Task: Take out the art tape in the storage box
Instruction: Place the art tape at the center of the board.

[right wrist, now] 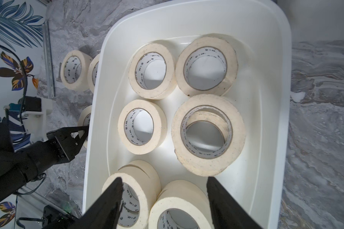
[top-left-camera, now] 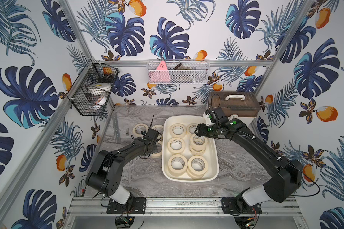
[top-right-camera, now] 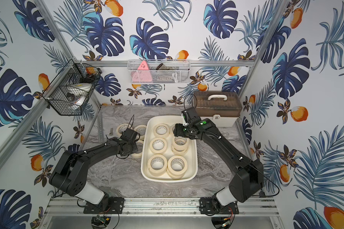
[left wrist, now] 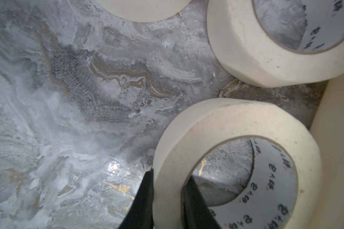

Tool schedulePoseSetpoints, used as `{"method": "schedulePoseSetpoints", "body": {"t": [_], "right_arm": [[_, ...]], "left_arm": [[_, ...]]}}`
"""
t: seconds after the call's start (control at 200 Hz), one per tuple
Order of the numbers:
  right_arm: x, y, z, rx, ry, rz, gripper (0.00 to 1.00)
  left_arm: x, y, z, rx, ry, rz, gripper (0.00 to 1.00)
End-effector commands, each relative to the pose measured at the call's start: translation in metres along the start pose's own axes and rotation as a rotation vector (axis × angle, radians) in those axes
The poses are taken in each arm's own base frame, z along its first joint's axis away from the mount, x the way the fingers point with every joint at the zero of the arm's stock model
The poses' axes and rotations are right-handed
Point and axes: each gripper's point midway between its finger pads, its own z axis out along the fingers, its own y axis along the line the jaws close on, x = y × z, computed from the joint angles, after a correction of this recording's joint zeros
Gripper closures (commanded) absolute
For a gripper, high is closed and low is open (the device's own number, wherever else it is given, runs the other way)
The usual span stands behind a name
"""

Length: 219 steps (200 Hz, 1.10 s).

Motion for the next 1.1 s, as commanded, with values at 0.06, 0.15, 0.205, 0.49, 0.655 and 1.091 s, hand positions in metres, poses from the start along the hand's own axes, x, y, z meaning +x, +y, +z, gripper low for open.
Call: {"method": "schedulePoseSetpoints", "body": {"t": [0.06,0.15,0.205,0.49,0.655,1.091], "right_arm": [[0.009,-0.008,-0.002,0.018,0.027,0.021,0.31],[0.010,-0.011,-0.002,0.023,0.027,0.023,0.31],[0.011,-0.013,-0.002,0.030,0.028,0.028,0.31],[0.012,-0.021,-0.011,0.021,0.000,0.079,0.30],[0.019,-0.034,-0.010,0.060,0.011,0.109,0.26],[0.037,-0.062,0.011,0.113,0.073,0.170,0.26]], "left_arm": [[-0.015,-0.009,0.006,0.002,-0.042,-0.024,1.00],[-0.017,-0.012,0.009,0.006,-0.043,-0.027,1.00],[-0.018,-0.015,0.011,0.010,-0.040,-0.023,1.00],[-0.022,-0.019,0.015,-0.003,-0.026,-0.012,0.88],[-0.025,-0.021,0.011,-0.003,-0.025,-0.004,0.68],[-0.030,-0.023,-0.038,0.058,0.005,0.045,0.23]]}}
